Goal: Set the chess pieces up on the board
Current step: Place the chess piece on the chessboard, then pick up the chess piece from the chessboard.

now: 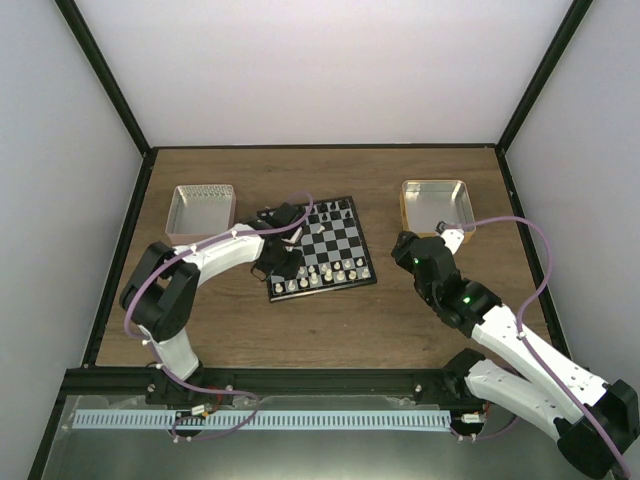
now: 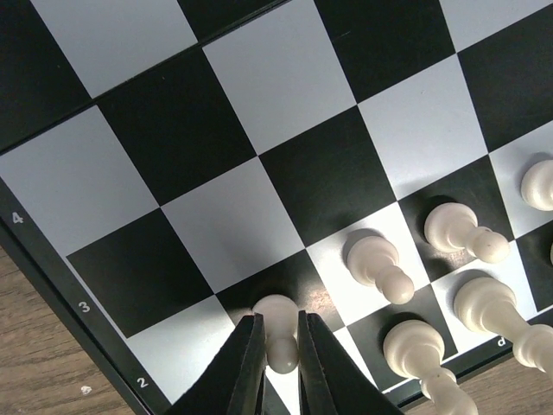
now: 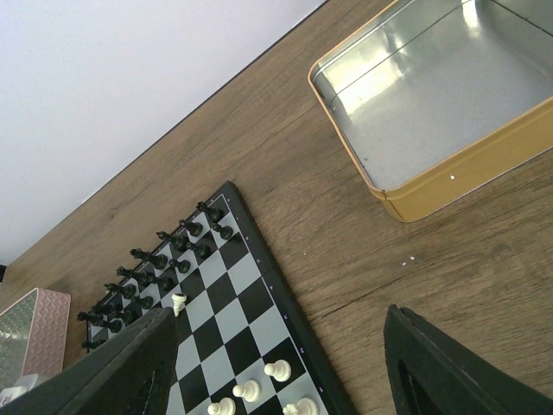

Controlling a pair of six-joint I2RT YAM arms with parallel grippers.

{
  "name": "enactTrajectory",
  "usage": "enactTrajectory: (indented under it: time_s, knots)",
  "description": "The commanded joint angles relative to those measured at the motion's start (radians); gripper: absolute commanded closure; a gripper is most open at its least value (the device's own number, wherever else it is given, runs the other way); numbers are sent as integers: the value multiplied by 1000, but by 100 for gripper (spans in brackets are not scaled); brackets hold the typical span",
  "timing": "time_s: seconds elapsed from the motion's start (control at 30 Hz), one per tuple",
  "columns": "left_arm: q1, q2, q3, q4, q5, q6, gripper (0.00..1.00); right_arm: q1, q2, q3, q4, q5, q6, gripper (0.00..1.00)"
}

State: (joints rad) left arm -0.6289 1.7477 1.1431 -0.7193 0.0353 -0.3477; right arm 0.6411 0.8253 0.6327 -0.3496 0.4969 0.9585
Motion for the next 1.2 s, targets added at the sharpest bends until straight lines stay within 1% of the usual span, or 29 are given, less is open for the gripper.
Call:
enactTrajectory:
  time_s: [0.0,0.47,0.63,0.8,0.9,1.03,1.17]
  knots:
    - [-6,11,-6,-1,5,-1,86,-2,-5,-7,12,9,4,33]
    - [-8,-18,39,-17,-12,9,82,0,16,5,30,-9,-10,33]
    - [-7,-69,71,-23,-40,9,78,-1,64,16,86,-88,-77,33]
    - [-5,-159,73,-9,-115,-4,76,-2,208,77,127,-222,-145,33]
    - [-4,-254,50,38,-177,-21,74,0,325,141,142,-293,-180,35]
    - [-3,-402,-28,135,-240,-7,72,0,491,235,166,-359,-202,41]
    - [-2,-550,-117,205,-301,25,67,9,673,362,166,-388,-217,47]
